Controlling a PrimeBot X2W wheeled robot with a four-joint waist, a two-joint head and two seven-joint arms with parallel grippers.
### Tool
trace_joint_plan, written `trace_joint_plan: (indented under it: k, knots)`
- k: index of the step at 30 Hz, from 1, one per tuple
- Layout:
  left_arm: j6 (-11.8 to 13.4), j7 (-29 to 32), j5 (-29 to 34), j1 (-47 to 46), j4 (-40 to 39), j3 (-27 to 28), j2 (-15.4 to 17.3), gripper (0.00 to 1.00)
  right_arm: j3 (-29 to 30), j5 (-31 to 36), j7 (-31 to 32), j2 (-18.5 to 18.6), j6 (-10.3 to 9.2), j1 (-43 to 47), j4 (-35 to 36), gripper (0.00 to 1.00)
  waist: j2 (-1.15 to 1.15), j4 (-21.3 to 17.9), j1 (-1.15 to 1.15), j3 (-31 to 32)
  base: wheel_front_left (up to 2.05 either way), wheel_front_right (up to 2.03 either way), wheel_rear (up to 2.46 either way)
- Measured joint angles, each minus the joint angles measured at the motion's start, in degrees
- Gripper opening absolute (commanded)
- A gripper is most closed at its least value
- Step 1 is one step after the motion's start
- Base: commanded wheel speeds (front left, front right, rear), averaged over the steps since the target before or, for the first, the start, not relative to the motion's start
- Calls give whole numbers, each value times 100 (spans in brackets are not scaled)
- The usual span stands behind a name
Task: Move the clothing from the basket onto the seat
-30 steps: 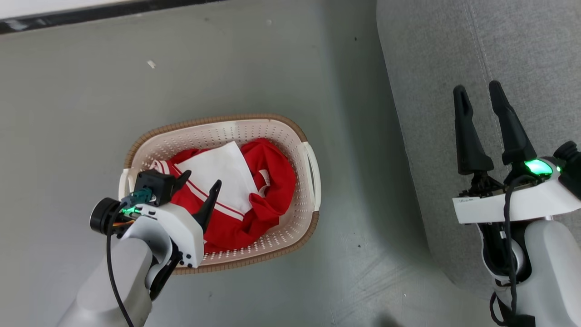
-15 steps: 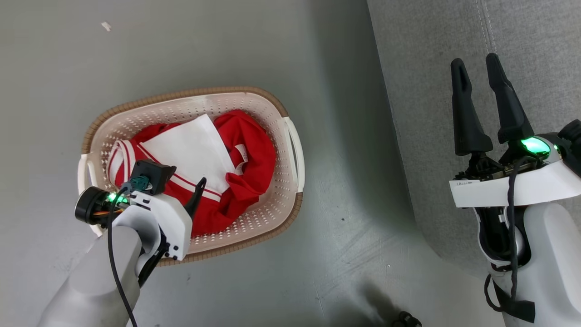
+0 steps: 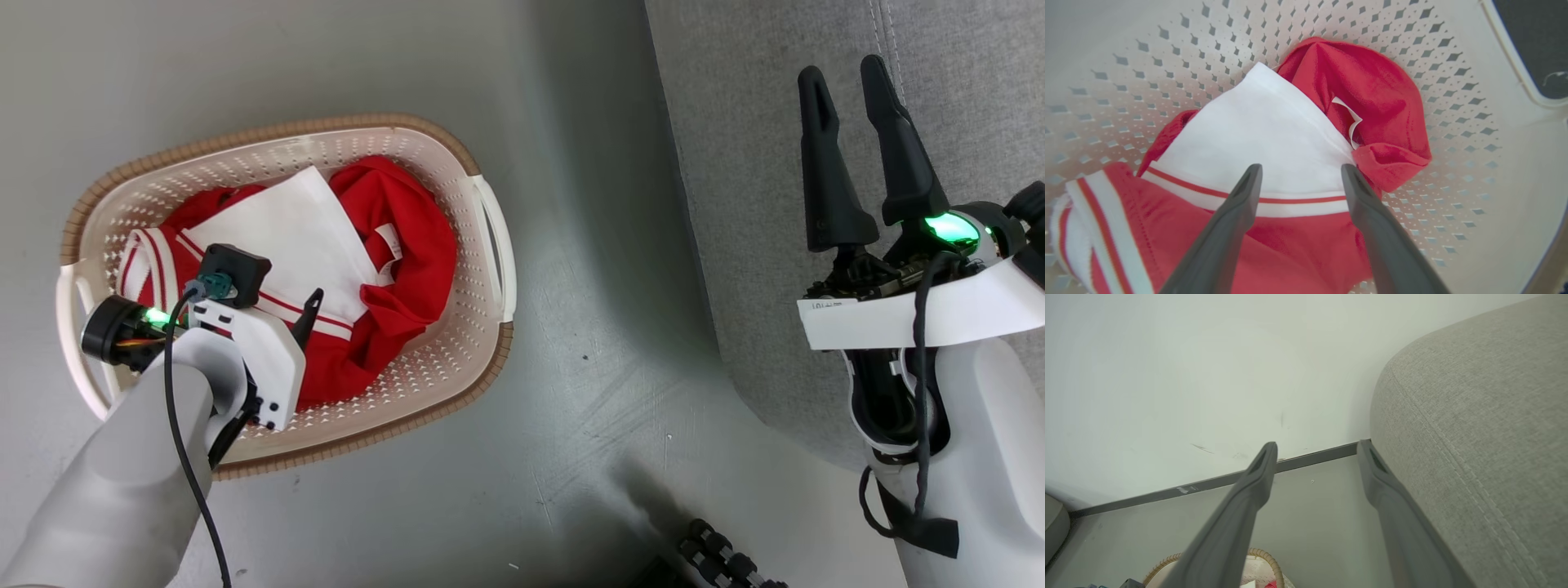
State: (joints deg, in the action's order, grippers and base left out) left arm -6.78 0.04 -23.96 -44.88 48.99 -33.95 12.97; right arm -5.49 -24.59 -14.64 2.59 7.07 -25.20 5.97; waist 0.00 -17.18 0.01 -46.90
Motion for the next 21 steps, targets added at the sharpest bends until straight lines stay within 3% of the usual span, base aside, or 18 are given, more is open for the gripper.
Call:
trace_joint_plan:
  k: [21]
  knots:
    - [1,433,589,-626,776,-371,357,100,-223,-315,0,-4,0,-451,81,100,0,-453,0,-724,0,0,0]
